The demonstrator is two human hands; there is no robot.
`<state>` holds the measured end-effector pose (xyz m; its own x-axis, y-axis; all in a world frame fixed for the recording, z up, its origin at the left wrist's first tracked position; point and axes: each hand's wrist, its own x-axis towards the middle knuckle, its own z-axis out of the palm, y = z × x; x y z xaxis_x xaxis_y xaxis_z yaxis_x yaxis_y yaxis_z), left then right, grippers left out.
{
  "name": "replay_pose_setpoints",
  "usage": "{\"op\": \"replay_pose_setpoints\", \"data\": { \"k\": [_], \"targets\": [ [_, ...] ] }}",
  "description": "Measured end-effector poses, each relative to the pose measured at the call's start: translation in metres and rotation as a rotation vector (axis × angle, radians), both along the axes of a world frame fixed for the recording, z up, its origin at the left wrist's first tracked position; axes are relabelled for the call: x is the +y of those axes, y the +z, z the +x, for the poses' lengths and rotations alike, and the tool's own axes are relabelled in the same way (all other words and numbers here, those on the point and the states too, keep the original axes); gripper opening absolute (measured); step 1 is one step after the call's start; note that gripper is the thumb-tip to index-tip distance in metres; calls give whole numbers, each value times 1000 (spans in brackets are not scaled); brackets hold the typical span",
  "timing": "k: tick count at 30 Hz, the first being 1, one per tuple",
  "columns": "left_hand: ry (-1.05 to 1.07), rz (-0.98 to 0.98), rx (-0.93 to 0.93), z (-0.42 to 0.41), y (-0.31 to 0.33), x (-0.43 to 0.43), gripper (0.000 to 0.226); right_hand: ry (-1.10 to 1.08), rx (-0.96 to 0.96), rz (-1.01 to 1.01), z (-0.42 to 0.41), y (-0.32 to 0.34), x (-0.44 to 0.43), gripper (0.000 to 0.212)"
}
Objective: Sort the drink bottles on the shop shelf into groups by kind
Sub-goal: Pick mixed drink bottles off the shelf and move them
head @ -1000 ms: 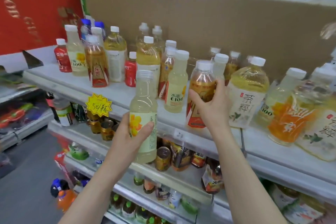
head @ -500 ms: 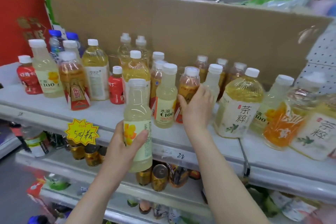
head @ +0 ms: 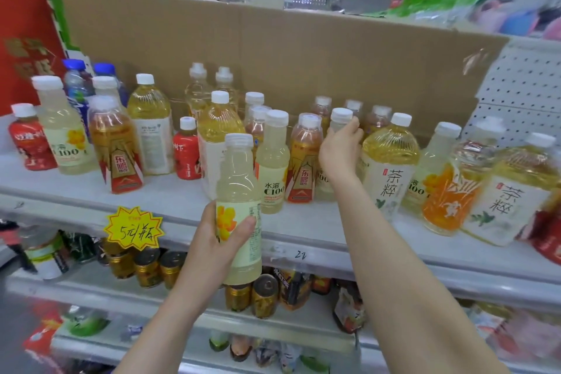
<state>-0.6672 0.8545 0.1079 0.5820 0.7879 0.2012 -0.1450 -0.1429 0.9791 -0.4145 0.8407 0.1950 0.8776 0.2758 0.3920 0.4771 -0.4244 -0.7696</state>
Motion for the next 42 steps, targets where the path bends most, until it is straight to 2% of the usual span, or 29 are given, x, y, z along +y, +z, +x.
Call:
{"op": "replay_pose_setpoints", "data": {
  "k": [4,8,11,13,16,22,27,30,33,35,38,42],
  "targets": [
    [-14,2,8,-2,-2,-1,49,-49,-153,-96,-16,-9,-15,56],
    [-56,1,-4,2,-4,-2,52,-12,-261,9,-34,-20,-45,51],
    [-89,-8,-17,7,-6,-3,58,105,-196,108,-47,-30,-65,47],
    [-107,-32,-36,12,-5,-7,64,207,-128,96,-53,-41,-71,52],
    [-152,-97,-76,21,-3,-16,61,257,-50,91,-55,-48,-78,61],
    [-280,-209,-125,35,3,-39,56,175,71,304,-60,-34,-149,68],
    [-406,-213,-130,57,0,-80,89,42,155,324,-68,-48,-232,67],
    [-468,-203,-123,73,-5,-112,73,-21,158,372,-70,-61,-276,67],
    [-505,-159,-95,93,-9,-139,89,-44,148,410,-61,-68,-313,58],
    [-534,-163,-99,108,-9,-159,93,-54,134,410,-51,-69,-336,55],
    [-534,-155,-125,139,-9,-193,87,-48,109,398,-23,-70,-373,52],
    [-486,-187,-178,182,-9,-242,63,18,103,340,22,-70,-417,51]
  ]
}}
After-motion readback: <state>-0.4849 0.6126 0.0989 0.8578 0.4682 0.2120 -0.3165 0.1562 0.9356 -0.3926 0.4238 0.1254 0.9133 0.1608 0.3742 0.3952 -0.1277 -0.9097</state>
